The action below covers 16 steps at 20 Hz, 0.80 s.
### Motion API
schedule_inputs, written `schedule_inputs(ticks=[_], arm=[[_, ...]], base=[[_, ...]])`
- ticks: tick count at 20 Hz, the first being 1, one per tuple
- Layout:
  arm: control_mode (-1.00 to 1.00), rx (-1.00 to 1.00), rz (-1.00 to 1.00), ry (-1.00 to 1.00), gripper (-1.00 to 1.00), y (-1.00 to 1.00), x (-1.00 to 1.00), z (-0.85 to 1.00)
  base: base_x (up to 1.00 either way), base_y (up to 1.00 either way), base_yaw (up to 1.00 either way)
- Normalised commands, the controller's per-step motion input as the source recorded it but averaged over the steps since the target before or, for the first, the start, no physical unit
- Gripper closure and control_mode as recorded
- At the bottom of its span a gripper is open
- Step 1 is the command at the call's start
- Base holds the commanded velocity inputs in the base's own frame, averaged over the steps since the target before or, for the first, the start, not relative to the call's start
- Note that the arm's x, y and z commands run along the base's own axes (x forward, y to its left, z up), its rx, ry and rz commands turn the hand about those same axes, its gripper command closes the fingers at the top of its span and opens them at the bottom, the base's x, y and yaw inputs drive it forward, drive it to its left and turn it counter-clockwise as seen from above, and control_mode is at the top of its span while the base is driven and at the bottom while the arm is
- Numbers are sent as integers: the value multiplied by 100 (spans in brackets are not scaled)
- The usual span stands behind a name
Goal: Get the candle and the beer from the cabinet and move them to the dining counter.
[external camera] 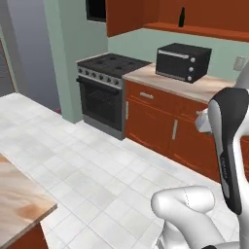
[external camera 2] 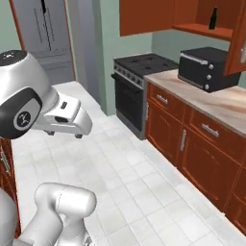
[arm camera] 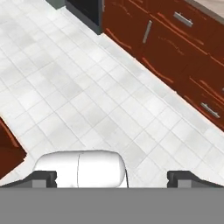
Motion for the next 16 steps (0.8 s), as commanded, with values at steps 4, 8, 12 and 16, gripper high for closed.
schedule_inputs(ticks=[4,8,12,16], arm=[[100,0,0,0,-100,0,0,0],[100,0,0,0,-100,0,0,0],[100,0,0,0,-100,0,0,0],[100,0,0,0,-100,0,0,0]], base=[[100,-44,35],[100,-62,25],[100,-66,18],[100,-34,-8]])
